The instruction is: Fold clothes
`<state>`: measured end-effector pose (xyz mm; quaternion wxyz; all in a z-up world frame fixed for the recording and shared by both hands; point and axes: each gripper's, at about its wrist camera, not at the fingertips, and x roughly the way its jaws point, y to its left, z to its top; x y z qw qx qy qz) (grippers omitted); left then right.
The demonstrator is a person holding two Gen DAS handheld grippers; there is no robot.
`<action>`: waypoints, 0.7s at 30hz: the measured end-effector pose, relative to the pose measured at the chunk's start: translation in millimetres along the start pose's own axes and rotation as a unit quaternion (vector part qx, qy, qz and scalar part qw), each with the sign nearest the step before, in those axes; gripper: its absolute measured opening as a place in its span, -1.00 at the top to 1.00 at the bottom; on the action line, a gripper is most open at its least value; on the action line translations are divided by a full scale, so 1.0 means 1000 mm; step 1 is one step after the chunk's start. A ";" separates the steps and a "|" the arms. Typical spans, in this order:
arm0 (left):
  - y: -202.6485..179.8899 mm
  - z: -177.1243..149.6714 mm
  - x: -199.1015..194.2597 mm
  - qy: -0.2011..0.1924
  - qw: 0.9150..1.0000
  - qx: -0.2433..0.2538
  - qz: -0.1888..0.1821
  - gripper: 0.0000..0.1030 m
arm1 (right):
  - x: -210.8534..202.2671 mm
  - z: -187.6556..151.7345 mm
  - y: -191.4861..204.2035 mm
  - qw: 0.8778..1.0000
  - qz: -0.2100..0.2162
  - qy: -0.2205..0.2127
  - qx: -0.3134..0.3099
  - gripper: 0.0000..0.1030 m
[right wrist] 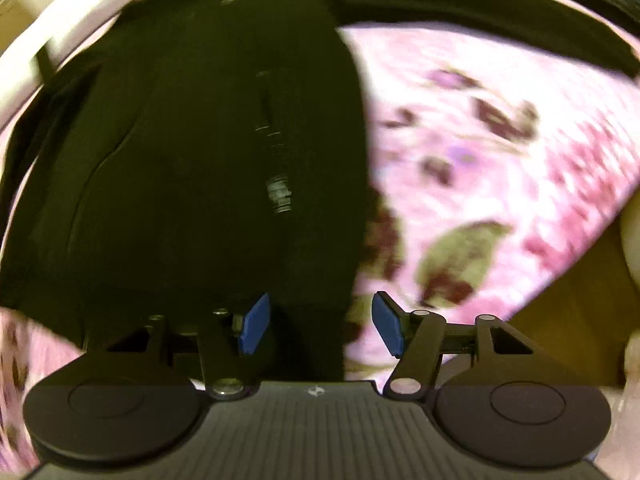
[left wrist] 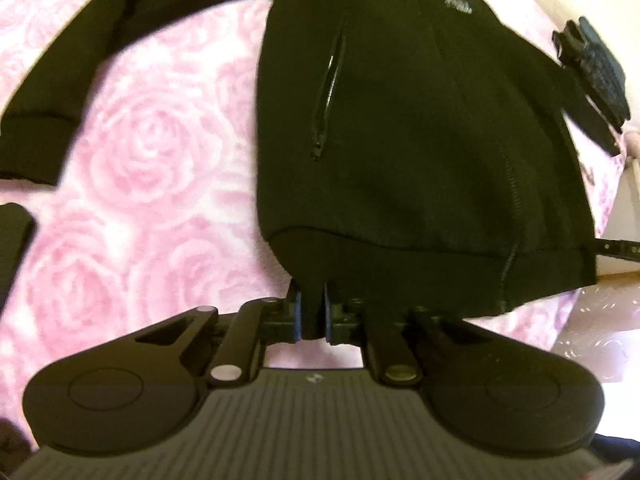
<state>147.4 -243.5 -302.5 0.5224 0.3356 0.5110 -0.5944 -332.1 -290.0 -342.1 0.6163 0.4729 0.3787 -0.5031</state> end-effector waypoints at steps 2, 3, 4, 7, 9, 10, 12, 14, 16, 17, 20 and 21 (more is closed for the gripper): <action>0.006 -0.003 -0.007 0.002 1.000 -0.003 0.004 0.92 | 0.004 -0.002 -0.005 1.000 0.014 0.014 0.017 -0.19; 0.010 -0.004 -0.008 0.007 1.000 -0.007 0.006 0.94 | 0.006 -0.003 -0.007 0.999 0.022 0.021 0.026 -0.20; 0.013 -0.005 -0.010 0.011 1.000 -0.011 0.008 0.94 | 0.008 -0.005 -0.009 0.999 0.029 0.028 0.034 -0.19; 0.012 -0.001 -0.014 0.017 1.000 -0.009 0.008 0.94 | 0.014 -0.008 -0.017 0.996 0.050 0.050 0.060 0.94; 0.006 0.002 -0.015 0.021 1.000 0.012 0.014 0.94 | 0.008 -0.009 -0.007 0.997 0.036 0.051 0.047 0.95; 0.004 0.003 -0.015 0.022 0.999 0.019 0.018 0.94 | 0.003 -0.009 -0.004 0.997 0.031 0.051 0.047 0.96; 0.008 0.001 -0.018 0.020 0.999 0.022 0.026 0.94 | -0.007 -0.013 -0.004 0.995 0.039 0.054 0.067 0.97; 0.013 -0.001 -0.022 0.019 0.999 0.022 0.033 0.94 | -0.015 -0.017 -0.003 0.994 0.057 0.059 0.078 0.97; 0.018 -0.003 -0.024 0.022 0.999 0.022 0.038 0.94 | -0.014 -0.017 -0.004 0.991 0.079 0.067 0.083 0.97; 0.019 -0.003 -0.022 0.028 0.999 0.024 0.040 0.94 | -0.013 -0.017 -0.002 0.992 0.077 0.070 0.074 0.97; 0.014 -0.005 -0.008 0.051 0.997 0.040 0.049 0.93 | -0.005 -0.018 -0.001 0.993 0.063 0.083 0.057 0.96; 0.012 -0.005 -0.004 0.058 0.996 0.043 0.055 0.93 | 0.002 -0.018 -0.004 0.993 0.051 0.089 0.059 0.94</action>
